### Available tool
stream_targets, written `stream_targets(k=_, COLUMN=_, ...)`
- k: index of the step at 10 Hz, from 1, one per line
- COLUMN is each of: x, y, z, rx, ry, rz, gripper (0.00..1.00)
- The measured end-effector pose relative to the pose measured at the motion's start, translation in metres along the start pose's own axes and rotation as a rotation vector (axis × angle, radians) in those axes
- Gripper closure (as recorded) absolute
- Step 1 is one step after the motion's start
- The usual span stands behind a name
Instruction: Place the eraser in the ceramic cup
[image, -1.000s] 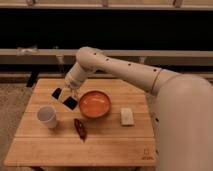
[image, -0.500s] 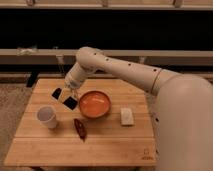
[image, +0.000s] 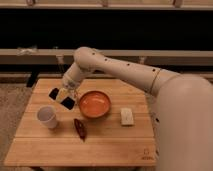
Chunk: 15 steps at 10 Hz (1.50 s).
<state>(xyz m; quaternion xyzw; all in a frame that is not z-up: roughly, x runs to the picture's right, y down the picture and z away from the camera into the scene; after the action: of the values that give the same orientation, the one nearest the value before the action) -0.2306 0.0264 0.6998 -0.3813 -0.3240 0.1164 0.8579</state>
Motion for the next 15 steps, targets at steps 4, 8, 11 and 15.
stream_targets(k=4, x=-0.023, y=0.006, z=0.013, rx=-0.033, ry=-0.021, rz=-0.063, gripper=1.00)
stream_targets(k=8, x=-0.049, y=0.022, z=0.031, rx=-0.070, ry=-0.043, rz=-0.136, gripper=1.00)
stream_targets(k=11, x=-0.063, y=0.030, z=0.045, rx=-0.095, ry=-0.058, rz=-0.178, gripper=1.00)
stream_targets(k=15, x=-0.077, y=0.034, z=0.068, rx=-0.127, ry=-0.069, rz=-0.223, gripper=1.00)
